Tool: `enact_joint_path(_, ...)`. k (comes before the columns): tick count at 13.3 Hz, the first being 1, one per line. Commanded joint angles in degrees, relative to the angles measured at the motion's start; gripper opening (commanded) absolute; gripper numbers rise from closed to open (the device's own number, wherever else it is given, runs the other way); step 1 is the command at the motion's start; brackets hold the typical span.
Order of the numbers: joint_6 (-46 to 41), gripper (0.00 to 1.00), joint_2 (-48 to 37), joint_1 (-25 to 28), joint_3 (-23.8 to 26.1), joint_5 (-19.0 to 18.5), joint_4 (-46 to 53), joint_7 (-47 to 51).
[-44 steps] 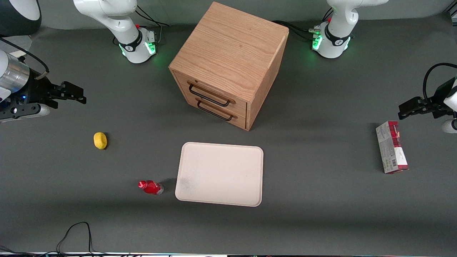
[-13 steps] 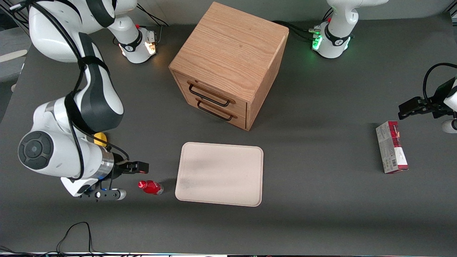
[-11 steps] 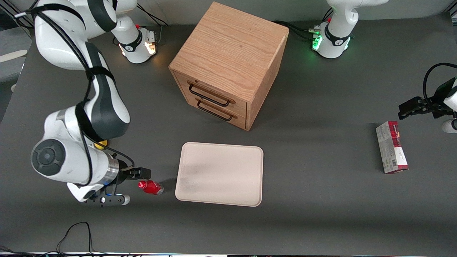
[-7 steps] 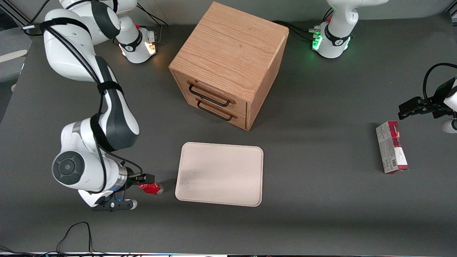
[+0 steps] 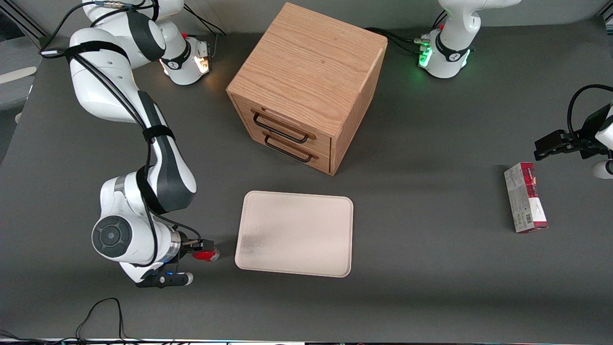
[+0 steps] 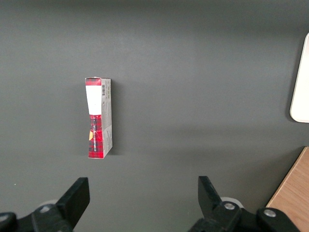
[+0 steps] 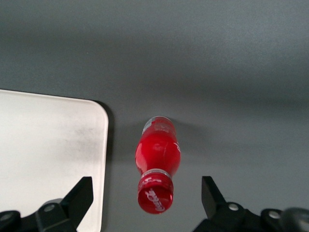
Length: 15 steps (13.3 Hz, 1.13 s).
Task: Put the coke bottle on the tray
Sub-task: 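Close the right gripper around the bottle's neck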
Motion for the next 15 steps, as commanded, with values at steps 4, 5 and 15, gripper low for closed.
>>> enact_joint_path(4, 0.20, 0.99, 1.47, 0.08, 0.13, -1.38, 2.13, -0.80)
enact_joint_path(5, 0.20, 0.96, 1.47, 0.08, 0.13, -1.38, 2.04, -0.80)
enact_joint_path(15, -1.12, 0.00, 1.21, 0.08, 0.13, -1.38, 1.69, -0.01)
